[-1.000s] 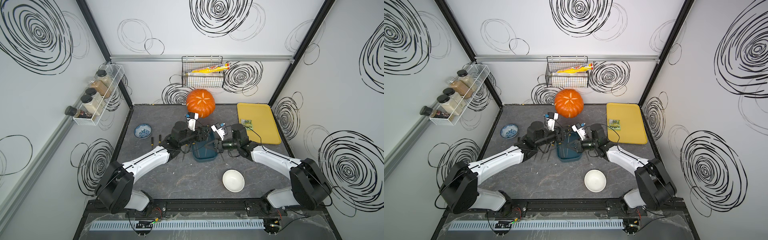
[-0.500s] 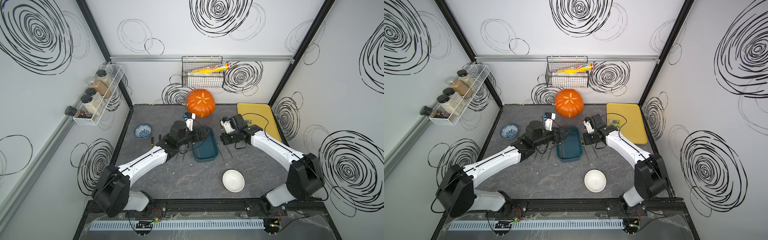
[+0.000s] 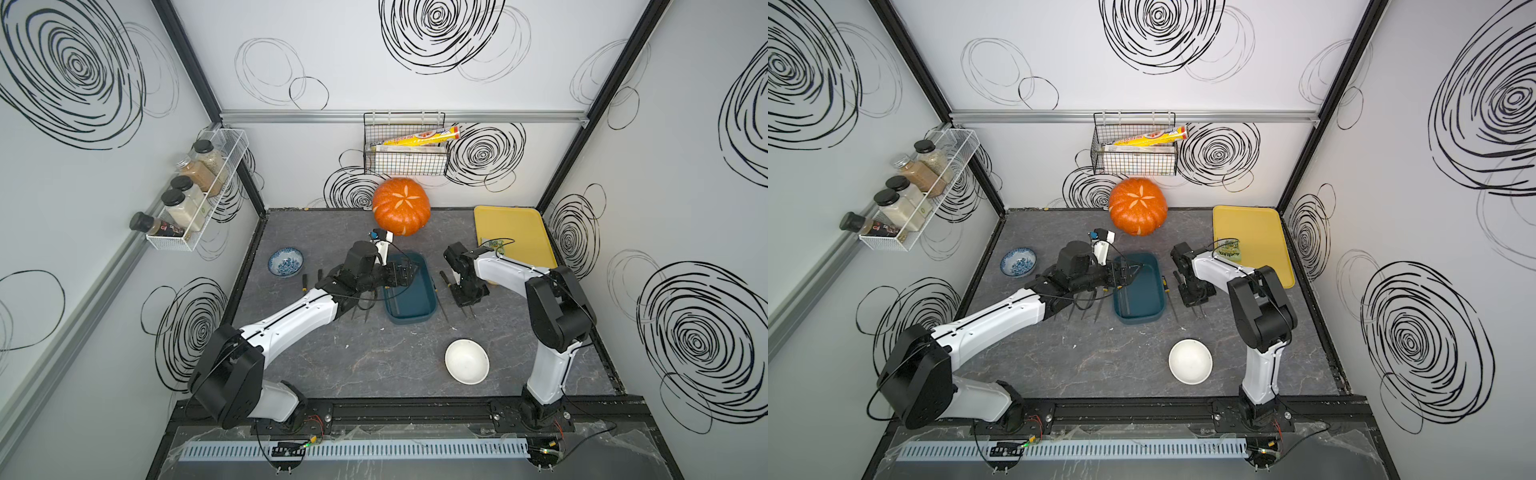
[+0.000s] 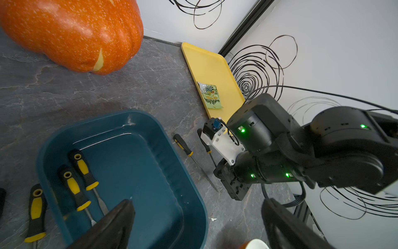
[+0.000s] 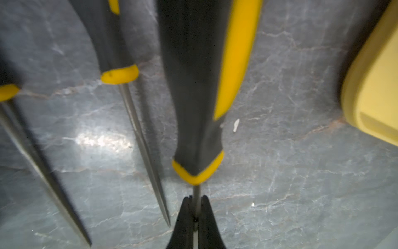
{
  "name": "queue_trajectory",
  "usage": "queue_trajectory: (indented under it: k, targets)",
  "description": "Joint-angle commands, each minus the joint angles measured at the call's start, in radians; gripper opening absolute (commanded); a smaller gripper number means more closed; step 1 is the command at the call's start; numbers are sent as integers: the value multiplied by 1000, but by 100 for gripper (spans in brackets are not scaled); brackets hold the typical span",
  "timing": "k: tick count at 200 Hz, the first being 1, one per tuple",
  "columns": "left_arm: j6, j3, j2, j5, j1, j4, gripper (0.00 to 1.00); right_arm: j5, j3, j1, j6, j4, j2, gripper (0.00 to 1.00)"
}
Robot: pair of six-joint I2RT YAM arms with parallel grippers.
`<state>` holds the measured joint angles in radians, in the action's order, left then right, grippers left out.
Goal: Take the file tool out of the storage box
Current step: Place the file tool at the center of the board.
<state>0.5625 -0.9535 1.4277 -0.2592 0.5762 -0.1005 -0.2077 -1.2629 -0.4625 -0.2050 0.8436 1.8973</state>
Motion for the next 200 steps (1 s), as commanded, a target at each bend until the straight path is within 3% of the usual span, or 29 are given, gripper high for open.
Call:
queue_trajectory:
  k: [1, 51, 63, 67, 92, 105, 138, 162, 182, 200]
  targets:
    - [-35, -45, 28, 12, 8, 14, 97, -33, -37, 5, 15, 43, 26, 0]
    - [-47, -71, 63, 20, 19, 43, 97, -18, -66, 10, 30, 52, 63, 0]
    - [-51, -81, 71, 20, 20, 56, 97, -14, -70, 13, 32, 47, 66, 26]
    - [-51, -83, 75, 19, 23, 59, 97, -6, -70, 15, 37, 45, 66, 28]
    - [-50, -81, 79, 7, 23, 49, 97, 35, -61, 28, 53, 15, 69, 22]
    - [-50, -82, 79, 2, 23, 49, 97, 56, -52, 39, 60, 5, 74, 9]
    - [-50, -79, 65, 11, 22, 54, 97, 69, -37, 58, 61, -10, 78, 9]
    - [-52, -85, 74, 81, 22, 96, 97, 48, -35, 57, 52, -33, 37, 5]
    - [-52, -132, 136, 142, 22, 181, 91, 74, -15, 58, 47, -81, -59, 8]
    - [-52, -200, 229, 185, 32, 267, 83, 143, 17, 58, 53, -129, -160, 27]
